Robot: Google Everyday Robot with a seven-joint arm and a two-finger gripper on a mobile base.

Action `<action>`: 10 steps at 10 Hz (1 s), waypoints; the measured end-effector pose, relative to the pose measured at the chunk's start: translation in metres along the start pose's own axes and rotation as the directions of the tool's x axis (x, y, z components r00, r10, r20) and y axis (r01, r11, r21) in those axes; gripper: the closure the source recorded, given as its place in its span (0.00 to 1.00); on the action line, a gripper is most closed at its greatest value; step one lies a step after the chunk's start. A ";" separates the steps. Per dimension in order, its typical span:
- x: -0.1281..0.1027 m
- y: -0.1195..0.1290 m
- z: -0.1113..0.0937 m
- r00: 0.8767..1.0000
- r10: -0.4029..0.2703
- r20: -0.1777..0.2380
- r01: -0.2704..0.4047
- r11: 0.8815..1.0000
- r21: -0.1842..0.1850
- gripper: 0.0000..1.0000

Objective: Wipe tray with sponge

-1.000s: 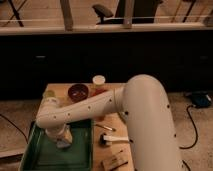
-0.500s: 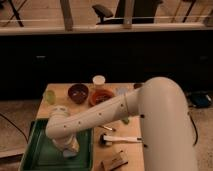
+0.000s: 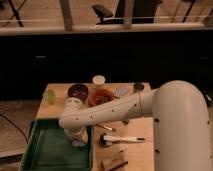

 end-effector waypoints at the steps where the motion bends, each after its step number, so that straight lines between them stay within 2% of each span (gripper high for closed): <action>1: 0.000 -0.008 0.001 1.000 -0.015 0.004 0.015 1.000 0.004 1.00; 3: -0.011 -0.033 0.006 0.996 -0.083 0.035 0.082 0.997 0.013 1.00; 5: -0.016 -0.038 0.008 0.991 -0.121 0.057 0.120 0.993 0.021 1.00; 10: -0.016 -0.038 0.008 0.991 -0.120 0.058 0.119 0.993 0.022 1.00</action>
